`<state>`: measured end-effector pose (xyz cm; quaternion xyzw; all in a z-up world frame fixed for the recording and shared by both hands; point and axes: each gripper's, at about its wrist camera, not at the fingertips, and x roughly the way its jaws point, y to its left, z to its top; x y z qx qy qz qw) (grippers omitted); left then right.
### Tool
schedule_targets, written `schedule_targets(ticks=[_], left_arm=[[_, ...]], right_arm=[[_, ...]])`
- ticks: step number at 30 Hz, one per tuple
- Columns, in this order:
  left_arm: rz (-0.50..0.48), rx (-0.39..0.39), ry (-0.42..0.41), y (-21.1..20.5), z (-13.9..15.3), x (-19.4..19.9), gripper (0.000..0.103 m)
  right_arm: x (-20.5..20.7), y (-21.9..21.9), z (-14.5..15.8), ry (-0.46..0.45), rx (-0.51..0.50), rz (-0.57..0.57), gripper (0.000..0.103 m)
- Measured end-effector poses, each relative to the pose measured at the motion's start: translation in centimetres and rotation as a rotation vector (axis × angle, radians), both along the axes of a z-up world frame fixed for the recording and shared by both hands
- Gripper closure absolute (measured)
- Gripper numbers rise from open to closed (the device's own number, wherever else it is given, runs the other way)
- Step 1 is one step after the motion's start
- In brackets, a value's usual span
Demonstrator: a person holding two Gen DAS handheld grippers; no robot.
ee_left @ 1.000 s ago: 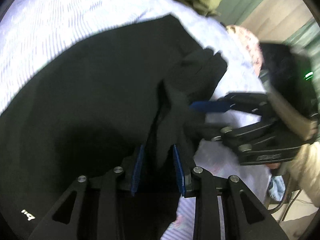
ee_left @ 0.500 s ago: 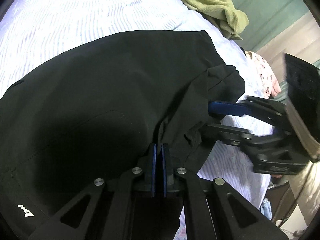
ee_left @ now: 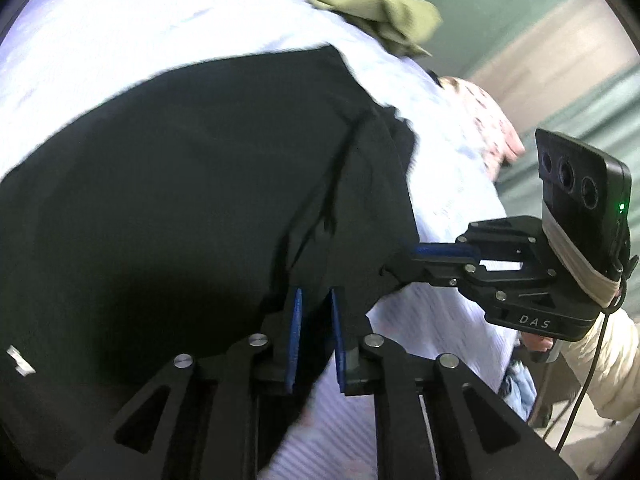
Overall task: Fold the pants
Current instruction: 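Lift the pants edge with the right gripper and fold it toward the left gripper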
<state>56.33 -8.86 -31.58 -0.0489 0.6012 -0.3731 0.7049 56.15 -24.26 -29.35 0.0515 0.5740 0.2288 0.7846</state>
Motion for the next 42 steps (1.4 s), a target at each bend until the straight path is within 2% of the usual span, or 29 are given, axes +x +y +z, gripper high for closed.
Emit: schedule_targets(ticks=[2,4,6,9,10,12,14,16,18,20,23,25,27,29,31,34,36,38,39,42], left_arm=[[-0.045,0.016,0.000,-1.4,-0.2,-1.3,0.079],[-0.079,0.065,0.013,-2.8,-1.3,-2.8,0.078],[-0.115,0.111,0.033,-3.7,-2.6,-3.9,0.078],[-0.122,0.164,0.077,-3.8,-4.1,-4.8,0.078],[-0.119,0.168,0.090,-3.8,-4.3,-4.9,0.076],[-0.111,0.178,0.095,-3.6,-3.6,-5.0,0.074],[-0.099,0.171,0.065,-3.4,-2.2,-4.9,0.066],[-0.080,0.157,0.012,-3.4,-0.3,-4.6,0.060],[-0.041,0.165,-0.064,-3.2,1.1,-3.9,0.060],[0.025,0.196,-0.128,-2.5,1.9,-2.9,0.060],[0.109,0.239,-0.152,-1.5,1.4,-1.2,0.060],[0.143,0.279,-0.169,-0.5,0.4,-0.5,0.061],[0.160,0.336,-0.159,-0.2,-0.6,0.2,0.067],[0.199,0.315,-0.148,1.2,-0.1,0.5,0.069],[0.244,0.307,-0.170,3.1,1.1,0.7,0.061],[0.302,0.317,-0.250,7.1,3.2,0.6,0.051],[0.327,0.346,-0.276,9.7,3.7,0.8,0.050],[0.379,0.392,-0.287,13.5,4.0,1.3,0.050],[0.414,0.414,-0.284,15.8,4.0,1.6,0.050],[0.462,0.429,-0.275,20.9,3.7,2.1,0.045]], right_arm=[[-2.5,-1.1,-0.1,0.017,-0.019,-0.062,0.096],[-5.1,-2.3,-1.1,0.073,-0.011,-0.145,0.101],[-6.3,-3.1,-2.1,0.116,0.015,-0.204,0.101],[-8.5,-3.4,-3.5,0.149,-0.005,-0.297,0.101],[-8.8,-4.4,-3.6,0.154,0.000,-0.365,0.100],[-9.1,-6.3,-3.2,0.158,0.045,-0.487,0.094],[-9.0,-7.7,-2.3,0.114,0.058,-0.573,0.064],[-8.6,-9.3,-0.8,0.026,0.029,-0.678,0.049],[-7.9,-11.9,0.2,-0.027,0.029,-0.743,0.049],[-6.7,-13.4,-0.2,-0.022,0.042,-0.789,0.049],[-5.0,-14.4,-1.7,-0.005,0.050,-0.834,0.049],[-3.6,-14.1,-2.9,0.035,0.010,-0.842,0.049],[-2.8,-13.5,-2.5,0.035,-0.048,-0.835,0.049],[-2.6,-12.1,-1.2,0.016,-0.096,-0.830,0.049],[-2.8,-10.0,0.7,-0.023,-0.126,-0.782,0.048],[-3.4,-6.2,2.2,-0.056,-0.151,-0.707,0.035],[-3.5,-3.5,3.1,-0.067,-0.132,-0.637,0.035],[-2.6,-0.6,3.1,-0.056,-0.122,-0.565,0.035],[-3.4,0.1,3.2,-0.056,-0.123,-0.541,0.035],[-1.8,4.8,2.9,-0.056,-0.155,-0.441,0.035]])
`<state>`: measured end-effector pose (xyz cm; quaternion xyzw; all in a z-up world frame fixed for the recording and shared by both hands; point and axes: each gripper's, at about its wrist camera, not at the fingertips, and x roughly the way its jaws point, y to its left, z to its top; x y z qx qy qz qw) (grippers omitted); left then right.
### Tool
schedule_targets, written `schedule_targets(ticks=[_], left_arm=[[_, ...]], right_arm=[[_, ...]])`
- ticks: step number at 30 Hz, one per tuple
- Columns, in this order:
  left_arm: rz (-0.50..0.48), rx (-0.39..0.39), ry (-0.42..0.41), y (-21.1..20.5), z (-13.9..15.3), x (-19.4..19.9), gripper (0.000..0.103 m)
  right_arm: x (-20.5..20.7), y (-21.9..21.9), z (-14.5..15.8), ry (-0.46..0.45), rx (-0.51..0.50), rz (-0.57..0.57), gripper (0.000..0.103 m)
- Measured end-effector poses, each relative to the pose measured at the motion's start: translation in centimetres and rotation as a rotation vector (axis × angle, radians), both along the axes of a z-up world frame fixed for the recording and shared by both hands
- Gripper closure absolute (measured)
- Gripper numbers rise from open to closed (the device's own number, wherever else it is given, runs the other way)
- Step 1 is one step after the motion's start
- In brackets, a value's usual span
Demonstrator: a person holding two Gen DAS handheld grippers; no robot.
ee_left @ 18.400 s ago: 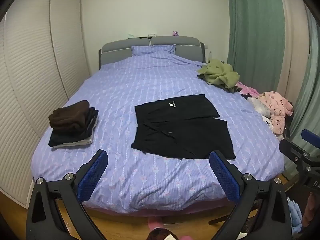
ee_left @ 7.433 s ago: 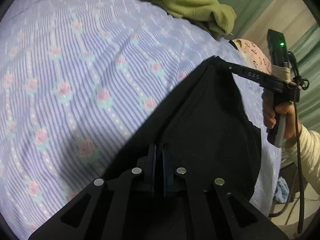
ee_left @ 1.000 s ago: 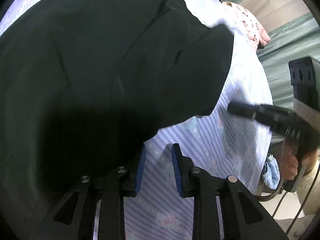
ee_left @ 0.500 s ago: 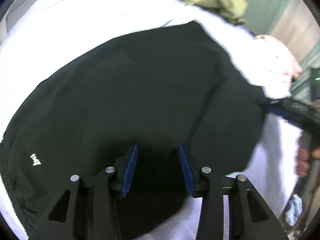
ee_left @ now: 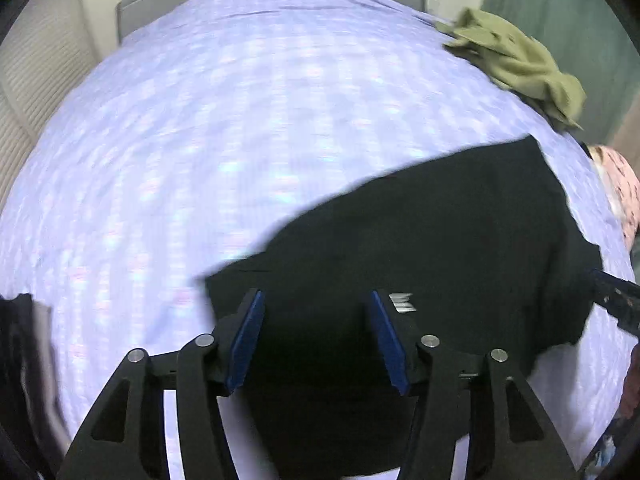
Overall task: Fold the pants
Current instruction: 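Lift the pants edge with the right gripper and fold it toward the left gripper, then lower the folded black pants onto the bed and open both grippers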
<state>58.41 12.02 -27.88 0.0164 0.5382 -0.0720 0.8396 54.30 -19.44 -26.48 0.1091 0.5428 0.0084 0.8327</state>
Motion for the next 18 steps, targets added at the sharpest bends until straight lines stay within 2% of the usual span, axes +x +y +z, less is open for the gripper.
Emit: schedule_targets(ticks=[2,3,6,8,11,15,17,18], left_arm=[[0.004,-0.016,0.013,2.7,-0.6,0.8,0.045],[0.005,-0.050,0.027,3.5,-1.0,1.2,0.044],[0.071,-0.170,0.108,6.1,-3.2,2.7,0.044],[0.119,-0.277,0.150,7.9,-4.9,3.0,0.044],[0.169,-0.365,0.191,7.9,-6.9,2.0,0.039],[0.221,-0.467,0.192,8.0,-8.2,1.7,0.031],[0.247,-0.515,0.197,8.0,-8.8,1.6,0.031],[0.249,-0.530,0.202,7.8,-8.9,1.7,0.036]], right_arm=[[0.8,3.2,-0.1,-0.016,-0.028,0.073,0.035],[1.2,4.6,-0.1,-0.023,-0.041,0.099,0.035],[2.1,8.1,-0.1,-0.027,-0.047,0.152,0.035],[2.5,9.9,-0.3,-0.013,-0.042,0.174,0.035],[2.6,11.5,-0.7,0.003,-0.045,0.190,0.035],[2.5,12.8,-1.4,0.029,-0.076,0.205,0.035],[2.2,12.9,-1.5,0.044,-0.080,0.206,0.035],[2.0,13.0,-1.5,0.051,-0.080,0.204,0.035]])
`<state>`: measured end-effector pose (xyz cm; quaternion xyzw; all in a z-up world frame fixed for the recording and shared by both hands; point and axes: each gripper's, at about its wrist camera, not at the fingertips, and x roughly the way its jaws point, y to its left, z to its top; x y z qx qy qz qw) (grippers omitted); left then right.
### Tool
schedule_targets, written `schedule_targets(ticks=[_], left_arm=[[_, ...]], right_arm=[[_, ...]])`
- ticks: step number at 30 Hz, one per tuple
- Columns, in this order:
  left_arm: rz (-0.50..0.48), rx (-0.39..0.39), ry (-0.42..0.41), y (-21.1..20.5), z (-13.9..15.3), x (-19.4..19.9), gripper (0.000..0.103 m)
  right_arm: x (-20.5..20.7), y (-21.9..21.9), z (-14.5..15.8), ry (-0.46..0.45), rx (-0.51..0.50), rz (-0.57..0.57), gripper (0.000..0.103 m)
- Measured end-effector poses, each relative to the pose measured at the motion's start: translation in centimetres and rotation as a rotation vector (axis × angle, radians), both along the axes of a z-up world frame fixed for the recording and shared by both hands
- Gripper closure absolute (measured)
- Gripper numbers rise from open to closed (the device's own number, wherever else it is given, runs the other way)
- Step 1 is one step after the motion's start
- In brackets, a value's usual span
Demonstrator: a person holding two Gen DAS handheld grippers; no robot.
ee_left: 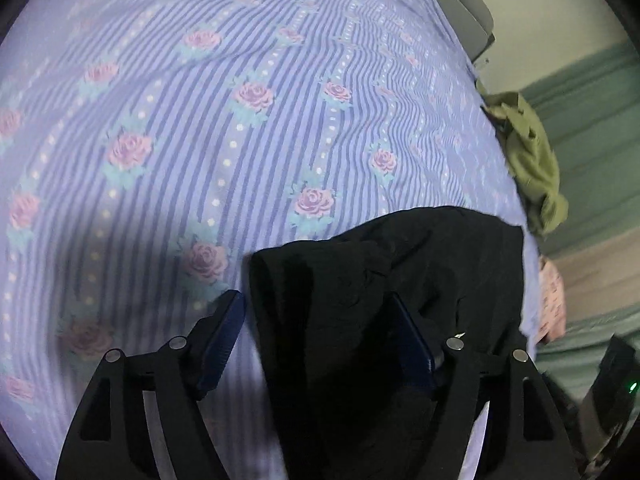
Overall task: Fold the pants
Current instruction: 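Lower the folded black pants onto the bed and open both grippers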
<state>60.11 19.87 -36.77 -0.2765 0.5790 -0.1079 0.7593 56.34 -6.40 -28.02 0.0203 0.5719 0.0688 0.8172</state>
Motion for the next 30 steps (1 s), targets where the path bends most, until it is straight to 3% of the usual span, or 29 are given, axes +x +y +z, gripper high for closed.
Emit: schedule_targets(ticks=[4,8,11,14,18,20,23,24,26,30], left_arm=[[0.003,-0.051,-0.014,0.0,0.8,0.4,0.084],[-0.007,0.015,-0.148,0.8,5.3,0.0,0.085],[0.004,0.095,-0.151,1.9,5.3,0.7,0.085],[-0.050,0.159,-0.081,1.1,3.3,1.9,0.082],[-0.085,0.305,-0.060,-0.2,3.6,2.2,0.057],[-0.084,0.464,-0.110,-1.5,5.8,1.3,0.046],[-0.123,0.611,-0.231,-4.1,9.5,-0.8,0.038],[-0.149,0.621,-0.259,-5.0,10.5,-1.4,0.034],[-0.244,0.558,-0.300,-8.0,12.0,-3.0,0.030],[-0.351,0.472,-0.287,-13.7,11.6,-5.0,0.028]], right_arm=[[-0.4,0.4,0.1,0.020,0.009,-0.001,0.035],[-0.4,1.2,1.0,-0.005,0.025,0.021,0.035],[-0.3,1.8,1.8,-0.039,0.015,0.055,0.035],[-0.1,2.0,1.7,-0.045,-0.005,0.059,0.035],[-0.5,0.7,1.7,-0.054,-0.062,0.015,0.035],[-1.0,-0.8,2.1,-0.070,-0.089,-0.028,0.035],[-2.2,-3.9,3.4,-0.119,-0.128,-0.106,0.035],[-2.7,-5.2,3.9,-0.136,-0.136,-0.140,0.035],[-3.8,-8.7,4.8,-0.158,-0.145,-0.220,0.035],[-5.7,-15.6,5.4,-0.162,-0.173,-0.356,0.035]])
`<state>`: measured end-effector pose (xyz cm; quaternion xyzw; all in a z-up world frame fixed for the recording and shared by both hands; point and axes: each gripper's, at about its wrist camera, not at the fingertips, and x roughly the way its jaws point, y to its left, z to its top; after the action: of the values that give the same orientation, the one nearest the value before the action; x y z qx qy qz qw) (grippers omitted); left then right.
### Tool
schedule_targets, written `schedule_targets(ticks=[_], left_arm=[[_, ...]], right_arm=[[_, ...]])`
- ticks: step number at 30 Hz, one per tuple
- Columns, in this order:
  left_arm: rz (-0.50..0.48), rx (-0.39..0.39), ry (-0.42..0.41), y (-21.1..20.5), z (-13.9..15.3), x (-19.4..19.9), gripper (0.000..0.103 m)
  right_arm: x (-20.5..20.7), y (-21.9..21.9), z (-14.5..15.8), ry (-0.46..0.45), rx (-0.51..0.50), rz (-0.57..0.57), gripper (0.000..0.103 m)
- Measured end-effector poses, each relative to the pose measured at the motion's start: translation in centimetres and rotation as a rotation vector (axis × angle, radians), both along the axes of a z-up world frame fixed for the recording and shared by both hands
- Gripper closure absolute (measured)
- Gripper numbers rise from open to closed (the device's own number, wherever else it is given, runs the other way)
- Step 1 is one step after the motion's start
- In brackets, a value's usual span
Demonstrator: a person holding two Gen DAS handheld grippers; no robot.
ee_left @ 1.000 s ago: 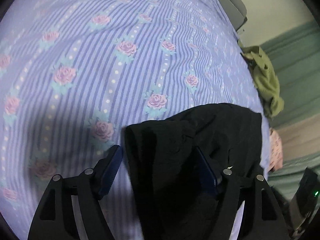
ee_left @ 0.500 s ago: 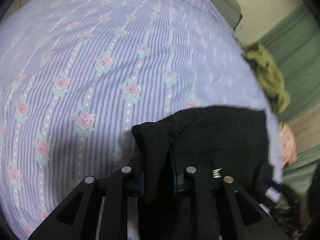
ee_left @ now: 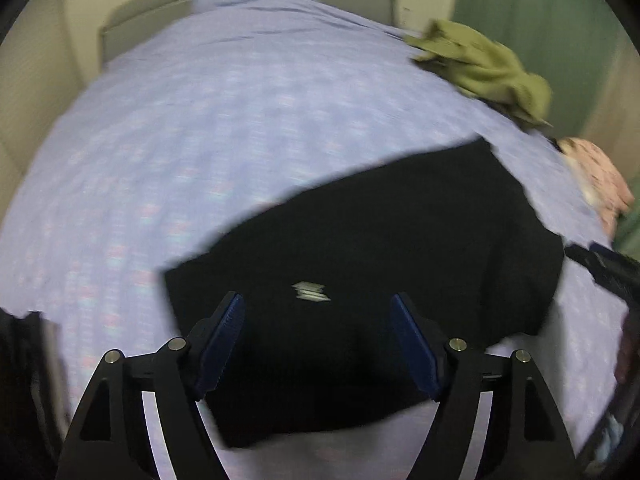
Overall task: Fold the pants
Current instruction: 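Lower the folded black pants onto the bed and open both grippers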
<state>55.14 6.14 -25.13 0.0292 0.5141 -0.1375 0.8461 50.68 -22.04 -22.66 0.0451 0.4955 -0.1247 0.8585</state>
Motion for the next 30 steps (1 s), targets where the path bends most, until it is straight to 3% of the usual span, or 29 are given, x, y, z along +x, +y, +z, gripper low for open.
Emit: schedule_targets(ticks=[6,13,16,18,19,20,24,27,28,30], left_arm=[[-0.090,-0.082,0.067,-8.5,-2.0,0.4,0.028],[-0.081,-0.110,0.118,-12.9,-2.5,1.0,0.028],[-0.079,-0.102,0.126,-13.8,-2.4,1.0,0.028],[-0.084,-0.089,0.130,-14.2,-2.4,0.7,0.028],[-0.086,-0.086,0.132,-14.4,-2.4,0.7,0.028],[-0.089,-0.083,0.135,-14.5,-2.3,0.5,0.028],[-0.075,-0.092,0.147,-14.2,-2.2,0.2,0.028],[-0.060,-0.094,0.158,-14.0,-2.4,0.2,0.028],[-0.057,-0.086,0.156,-13.9,-2.4,0.1,0.028],[-0.054,-0.060,0.143,-13.6,-2.3,-0.1,0.028]], right_arm=[[-0.7,-8.3,-1.3,0.014,0.048,-0.132,0.035],[1.1,-13.6,-6.9,0.050,0.318,-0.243,0.037],[2.4,-14.4,-9.6,0.088,0.416,-0.257,0.048],[3.0,-14.4,-10.8,0.116,0.406,-0.260,0.069],[3.1,-14.3,-10.9,0.120,0.394,-0.261,0.091],[3.0,-14.4,-10.8,0.120,0.402,-0.259,0.095],[1.5,-14.3,-9.1,0.090,0.326,-0.284,0.097],[1.0,-14.1,-9.7,0.114,0.303,-0.272,0.096],[1.2,-14.0,-9.8,0.128,0.292,-0.265,0.092],[1.3,-13.8,-9.6,0.151,0.262,-0.259,0.074]])
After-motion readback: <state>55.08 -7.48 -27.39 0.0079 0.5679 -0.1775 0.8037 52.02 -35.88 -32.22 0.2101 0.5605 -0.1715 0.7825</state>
